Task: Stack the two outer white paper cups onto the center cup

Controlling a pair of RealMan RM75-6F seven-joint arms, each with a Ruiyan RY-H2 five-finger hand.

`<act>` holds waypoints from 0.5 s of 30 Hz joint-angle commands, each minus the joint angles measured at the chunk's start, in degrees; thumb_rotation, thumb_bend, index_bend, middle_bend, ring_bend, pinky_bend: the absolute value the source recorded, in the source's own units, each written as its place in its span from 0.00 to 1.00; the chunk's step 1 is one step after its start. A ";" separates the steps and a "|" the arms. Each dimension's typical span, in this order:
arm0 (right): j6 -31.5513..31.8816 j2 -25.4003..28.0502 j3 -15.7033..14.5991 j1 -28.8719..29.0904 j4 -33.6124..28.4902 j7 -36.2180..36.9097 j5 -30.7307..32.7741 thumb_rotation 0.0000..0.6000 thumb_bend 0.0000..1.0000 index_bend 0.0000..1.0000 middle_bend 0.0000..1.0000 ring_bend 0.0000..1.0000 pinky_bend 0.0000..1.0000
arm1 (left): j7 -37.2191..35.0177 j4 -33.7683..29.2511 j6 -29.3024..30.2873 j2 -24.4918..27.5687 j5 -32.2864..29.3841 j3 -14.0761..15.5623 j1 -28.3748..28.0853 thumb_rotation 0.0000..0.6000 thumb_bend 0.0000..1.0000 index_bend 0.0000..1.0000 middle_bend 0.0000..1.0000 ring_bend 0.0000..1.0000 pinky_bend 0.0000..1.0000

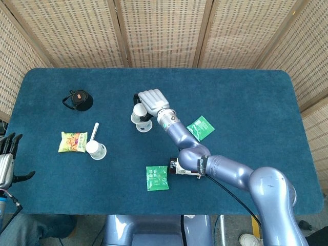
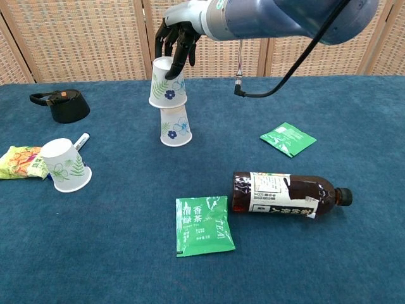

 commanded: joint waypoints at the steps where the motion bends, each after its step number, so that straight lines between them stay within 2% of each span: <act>1: 0.33 -0.63 -0.61 0.63 0.58 -0.51 1.39 1.00 0.50 0.45 0.50 0.47 0.49 | -0.11 -0.06 0.17 0.07 0.17 0.13 0.04 1.00 0.01 0.00 0.00 0.00 0.00; 2: 0.33 -0.74 -0.74 0.79 0.66 -0.53 1.79 1.00 0.47 0.45 0.49 0.47 0.49 | -0.14 -0.08 0.29 0.06 0.29 0.22 0.07 1.00 0.01 0.00 0.00 0.00 0.00; 3: 0.38 -0.83 -0.92 0.92 0.77 -0.65 2.00 1.00 0.35 0.42 0.46 0.45 0.48 | -0.15 -0.07 0.37 0.06 0.39 0.29 0.07 1.00 0.01 0.00 0.00 0.00 0.00; 4: -0.30 -0.73 -1.43 1.04 0.68 -1.00 2.45 1.00 0.20 0.32 0.38 0.36 0.39 | -0.14 -0.08 0.43 0.05 0.47 0.36 0.07 1.00 0.01 0.00 0.00 0.00 0.00; 5: -1.63 -0.15 -1.78 1.21 0.21 -1.14 3.40 1.00 0.11 0.23 0.28 0.27 0.29 | -0.14 -0.09 0.48 0.05 0.51 0.41 0.08 1.00 0.01 0.00 0.00 0.00 0.00; 6: -2.33 0.40 -1.81 1.35 -0.30 -0.97 4.00 1.00 0.02 0.10 0.15 0.13 0.14 | -0.16 -0.09 0.53 0.05 0.52 0.44 0.08 1.00 0.01 0.00 0.00 0.00 0.00; 7: -2.40 0.78 -1.54 1.41 -0.82 -0.53 4.10 1.00 0.00 0.02 0.04 0.03 0.03 | -0.21 -0.07 0.56 0.05 0.48 0.43 0.06 1.00 0.01 0.00 0.00 0.00 0.00; 8: -2.18 1.00 -1.42 1.39 -1.12 -0.31 3.76 1.00 0.00 0.00 0.01 0.00 0.00 | -0.25 -0.08 0.57 0.05 0.45 0.42 0.05 1.00 0.01 0.00 0.00 0.00 0.00; 12: 0.20 2.19 -1.78 0.96 -2.59 -0.25 1.04 1.00 0.00 0.00 0.00 0.00 0.00 | -0.29 -0.05 0.53 0.06 0.40 0.49 -0.06 1.00 0.01 0.00 0.00 0.00 0.00; 15: 2.53 4.90 -1.29 -0.51 -6.08 0.75 -0.52 1.00 0.00 0.00 0.00 0.00 0.00 | -0.22 -0.14 0.64 0.04 0.74 0.69 -0.11 1.00 0.01 0.00 0.00 0.00 0.00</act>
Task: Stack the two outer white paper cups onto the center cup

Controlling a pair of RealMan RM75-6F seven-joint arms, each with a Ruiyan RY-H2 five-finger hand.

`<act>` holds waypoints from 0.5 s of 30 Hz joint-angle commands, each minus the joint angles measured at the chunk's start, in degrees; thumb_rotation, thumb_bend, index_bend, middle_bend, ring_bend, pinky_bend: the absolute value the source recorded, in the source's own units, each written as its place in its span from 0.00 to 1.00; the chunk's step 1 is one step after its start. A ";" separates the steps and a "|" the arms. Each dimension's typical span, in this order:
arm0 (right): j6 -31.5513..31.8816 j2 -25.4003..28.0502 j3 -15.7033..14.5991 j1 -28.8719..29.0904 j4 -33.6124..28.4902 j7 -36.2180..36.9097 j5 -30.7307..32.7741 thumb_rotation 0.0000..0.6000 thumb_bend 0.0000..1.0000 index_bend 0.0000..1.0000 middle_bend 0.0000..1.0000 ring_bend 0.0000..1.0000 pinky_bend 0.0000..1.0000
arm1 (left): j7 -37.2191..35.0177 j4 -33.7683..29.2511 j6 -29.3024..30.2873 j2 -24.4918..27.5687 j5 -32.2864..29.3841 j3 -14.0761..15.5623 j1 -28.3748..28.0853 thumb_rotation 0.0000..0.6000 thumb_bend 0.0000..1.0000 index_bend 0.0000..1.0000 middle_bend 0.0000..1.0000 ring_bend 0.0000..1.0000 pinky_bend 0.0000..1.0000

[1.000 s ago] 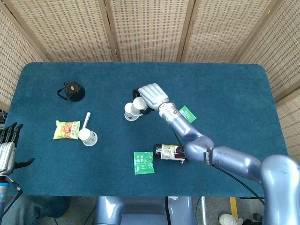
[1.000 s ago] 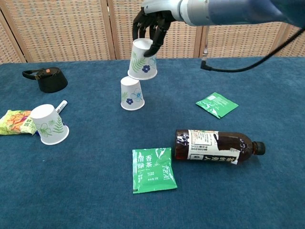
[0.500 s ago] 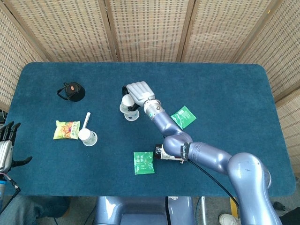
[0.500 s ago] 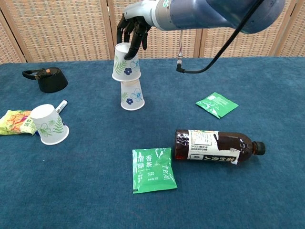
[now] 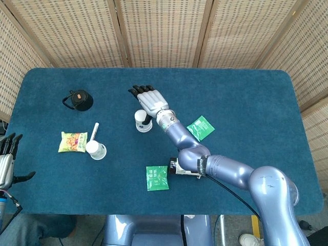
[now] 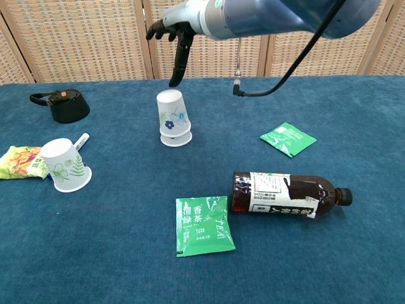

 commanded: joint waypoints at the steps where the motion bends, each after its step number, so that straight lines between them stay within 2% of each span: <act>1: 2.84 3.44 -0.03 -1.77 -4.28 0.83 -2.50 1.00 0.00 0.00 0.00 0.00 0.00 | 0.07 -0.06 0.15 -0.03 0.22 0.15 0.00 1.00 0.01 0.00 0.00 0.00 0.00; 4: 4.71 5.99 -1.07 -3.54 -6.94 0.65 -4.64 1.00 0.00 0.00 0.00 0.00 0.00 | 0.15 -0.16 0.43 -0.09 0.70 0.41 0.07 1.00 0.01 0.00 0.00 0.00 0.00; 9: 9.78 10.10 -3.73 -8.64 -10.89 1.94 -13.74 1.00 0.00 0.00 0.00 0.00 0.00 | 0.17 -0.29 1.10 -0.24 1.77 0.85 0.29 1.00 0.01 0.00 0.00 0.00 0.00; 11: 12.31 12.26 -5.47 -11.86 -12.53 3.87 -19.77 1.00 0.00 0.00 0.00 0.00 0.00 | 0.15 -0.21 1.31 -0.37 2.36 1.06 0.32 1.00 0.01 0.00 0.00 0.00 0.00; 12: 15.99 15.13 -8.54 -16.04 -13.98 4.90 -24.92 1.00 0.00 0.00 0.00 0.00 0.00 | 0.14 0.12 1.04 -0.67 3.38 1.35 0.03 1.00 0.01 0.00 0.00 0.00 0.00; 15: 21.21 18.37 -11.63 -21.54 -15.46 11.50 -34.92 1.00 0.00 0.00 0.00 0.00 0.00 | -0.47 1.16 0.50 -1.23 4.73 1.55 -0.53 1.00 0.01 0.00 0.00 0.00 0.00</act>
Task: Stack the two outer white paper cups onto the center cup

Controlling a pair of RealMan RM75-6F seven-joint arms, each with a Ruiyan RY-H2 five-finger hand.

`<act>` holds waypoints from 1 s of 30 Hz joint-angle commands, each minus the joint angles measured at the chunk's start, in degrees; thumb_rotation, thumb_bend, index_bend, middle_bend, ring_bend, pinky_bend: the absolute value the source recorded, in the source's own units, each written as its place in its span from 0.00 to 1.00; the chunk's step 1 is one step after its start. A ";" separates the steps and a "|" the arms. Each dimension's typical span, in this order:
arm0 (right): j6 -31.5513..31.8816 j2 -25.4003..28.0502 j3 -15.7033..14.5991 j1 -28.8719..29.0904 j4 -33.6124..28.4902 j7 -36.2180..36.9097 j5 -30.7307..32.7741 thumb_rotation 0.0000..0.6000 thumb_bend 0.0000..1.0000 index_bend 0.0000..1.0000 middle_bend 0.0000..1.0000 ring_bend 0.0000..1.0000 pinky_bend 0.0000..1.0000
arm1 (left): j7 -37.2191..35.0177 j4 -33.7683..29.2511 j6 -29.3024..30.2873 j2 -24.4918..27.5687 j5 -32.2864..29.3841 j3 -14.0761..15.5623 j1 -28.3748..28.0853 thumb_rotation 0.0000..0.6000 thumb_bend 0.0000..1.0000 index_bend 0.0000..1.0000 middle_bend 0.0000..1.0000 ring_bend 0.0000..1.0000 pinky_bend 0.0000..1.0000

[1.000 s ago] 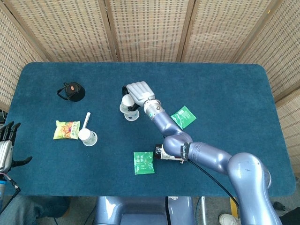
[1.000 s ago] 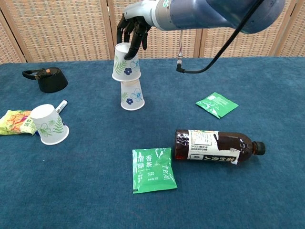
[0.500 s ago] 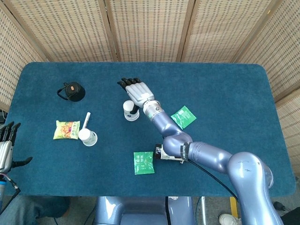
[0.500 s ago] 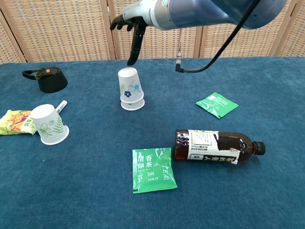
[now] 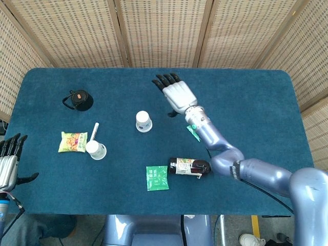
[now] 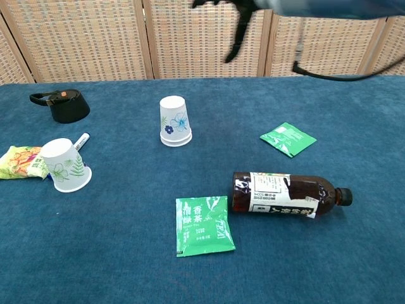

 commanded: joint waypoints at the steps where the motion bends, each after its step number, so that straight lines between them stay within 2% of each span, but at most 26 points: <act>1: 9.93 6.95 -6.79 -10.65 -3.65 9.21 -15.98 1.00 0.00 0.00 0.00 0.00 0.00 | -0.62 1.07 -0.70 -0.58 1.45 0.27 -0.74 1.00 0.01 0.00 0.00 0.00 0.00; 5: 18.74 10.92 -12.33 -19.13 -2.82 16.28 -25.89 1.00 0.00 0.00 0.00 0.00 0.00 | -0.47 4.45 -2.54 -1.66 4.84 -0.48 -3.66 1.00 0.01 0.00 0.00 0.00 0.00; 8: 23.58 12.61 -14.92 -24.11 -3.03 17.78 -29.10 1.00 0.00 0.00 0.00 0.00 0.00 | -0.18 7.10 -4.59 -2.02 7.19 -1.24 -6.45 1.00 0.01 0.00 0.00 0.00 0.00; 12: 31.02 15.19 -17.97 -33.06 -8.92 13.07 -28.71 1.00 0.00 0.00 0.00 0.00 0.00 | -2.25 11.49 -9.79 -1.93 12.74 -1.40 -11.96 1.00 0.00 0.00 0.00 0.00 0.00; 16: 36.27 16.85 -19.96 -39.76 -16.05 8.86 -28.48 1.00 0.00 0.00 0.00 0.00 0.00 | -9.79 14.81 -15.74 -1.39 17.65 -0.06 -16.74 1.00 0.00 0.00 0.00 0.00 0.00; 21: 40.74 16.16 -20.61 -44.93 -18.67 6.22 -29.39 1.00 0.00 0.00 0.00 0.00 0.00 | -15.92 18.04 -19.49 -1.82 21.26 1.08 -20.70 1.00 0.00 0.02 0.00 0.00 0.01; 25: 44.06 14.59 -21.01 -49.06 -19.24 6.52 -30.63 1.00 0.00 0.00 0.00 0.00 0.00 | -17.52 20.89 -23.17 -3.46 22.20 1.61 -23.91 1.00 0.00 0.12 0.02 0.02 0.10; 30: 45.41 13.35 -20.26 -51.67 -18.10 6.32 -31.96 1.00 0.00 0.00 0.00 0.00 0.00 | -19.61 23.86 -26.75 -6.04 20.72 2.02 -26.30 1.00 0.00 0.18 0.08 0.12 0.22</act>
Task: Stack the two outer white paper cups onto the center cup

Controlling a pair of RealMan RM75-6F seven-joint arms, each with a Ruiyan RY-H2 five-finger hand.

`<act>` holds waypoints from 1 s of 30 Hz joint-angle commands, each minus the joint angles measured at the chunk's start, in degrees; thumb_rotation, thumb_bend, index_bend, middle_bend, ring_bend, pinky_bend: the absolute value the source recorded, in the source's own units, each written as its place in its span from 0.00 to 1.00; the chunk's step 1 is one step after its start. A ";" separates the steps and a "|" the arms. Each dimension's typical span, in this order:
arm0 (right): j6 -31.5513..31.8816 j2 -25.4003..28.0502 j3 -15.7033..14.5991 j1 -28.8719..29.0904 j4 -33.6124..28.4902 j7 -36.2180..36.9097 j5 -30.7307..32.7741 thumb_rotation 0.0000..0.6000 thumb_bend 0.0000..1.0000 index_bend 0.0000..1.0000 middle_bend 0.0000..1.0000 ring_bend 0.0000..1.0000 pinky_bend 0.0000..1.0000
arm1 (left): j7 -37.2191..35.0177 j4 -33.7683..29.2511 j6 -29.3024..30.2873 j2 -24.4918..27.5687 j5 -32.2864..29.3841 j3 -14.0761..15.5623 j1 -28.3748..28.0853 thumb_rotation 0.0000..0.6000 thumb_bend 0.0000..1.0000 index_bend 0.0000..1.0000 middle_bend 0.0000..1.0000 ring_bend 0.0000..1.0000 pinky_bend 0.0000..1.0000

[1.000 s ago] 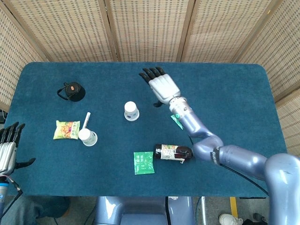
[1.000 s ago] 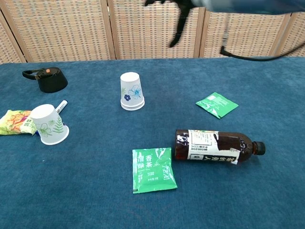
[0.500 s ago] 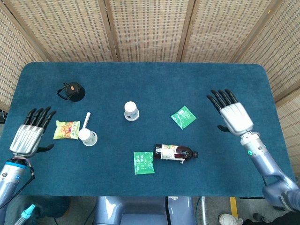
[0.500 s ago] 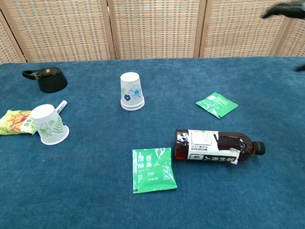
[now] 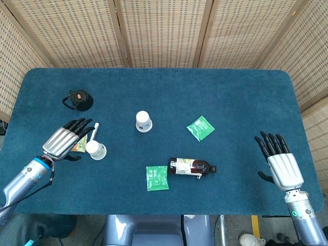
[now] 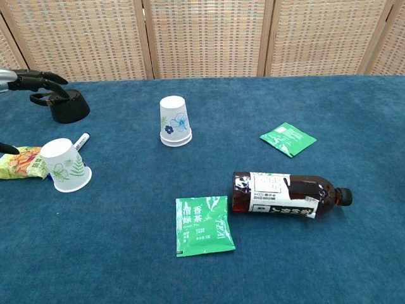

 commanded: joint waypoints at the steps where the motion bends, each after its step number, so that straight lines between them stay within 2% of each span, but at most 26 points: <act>1: 0.37 -0.37 0.63 -1.17 0.39 -0.31 -0.81 1.00 0.00 0.00 0.00 0.00 0.00 | -2.46 2.85 -2.21 -2.39 -0.78 0.69 -1.87 1.00 0.00 0.21 0.10 0.15 0.24; 8: 0.71 -0.17 2.61 -2.78 0.15 -0.40 -1.26 1.00 0.00 0.00 0.00 0.00 0.00 | -4.85 7.53 -1.97 -5.06 -0.49 2.09 -2.46 1.00 0.03 0.27 0.17 0.23 0.30; 18: 0.68 -0.17 5.06 -4.56 0.06 0.08 -2.46 1.00 0.00 0.00 0.00 0.00 0.00 | -7.09 12.21 -1.92 -9.31 -0.66 3.33 -3.60 1.00 0.06 0.27 0.17 0.24 0.31; 21: 0.91 -0.27 5.69 -4.99 0.20 0.16 -2.96 1.00 0.00 0.00 0.00 0.00 0.00 | -7.48 12.58 -2.04 -10.14 -1.00 3.43 -3.93 1.00 0.12 0.32 0.22 0.28 0.36; 26: 0.99 -0.32 6.52 -5.71 0.24 0.24 -3.74 1.00 0.00 0.00 0.00 0.00 0.00 | -6.40 13.65 -1.18 -11.52 -1.53 3.16 -4.24 1.00 0.28 0.47 0.34 0.40 0.45; 30: 0.67 -0.32 6.96 -6.02 0.34 0.39 -3.98 1.00 0.00 0.00 0.00 0.00 0.00 | -5.26 13.92 -0.42 -11.78 -2.07 2.90 -4.16 1.00 0.38 0.53 0.39 0.44 0.48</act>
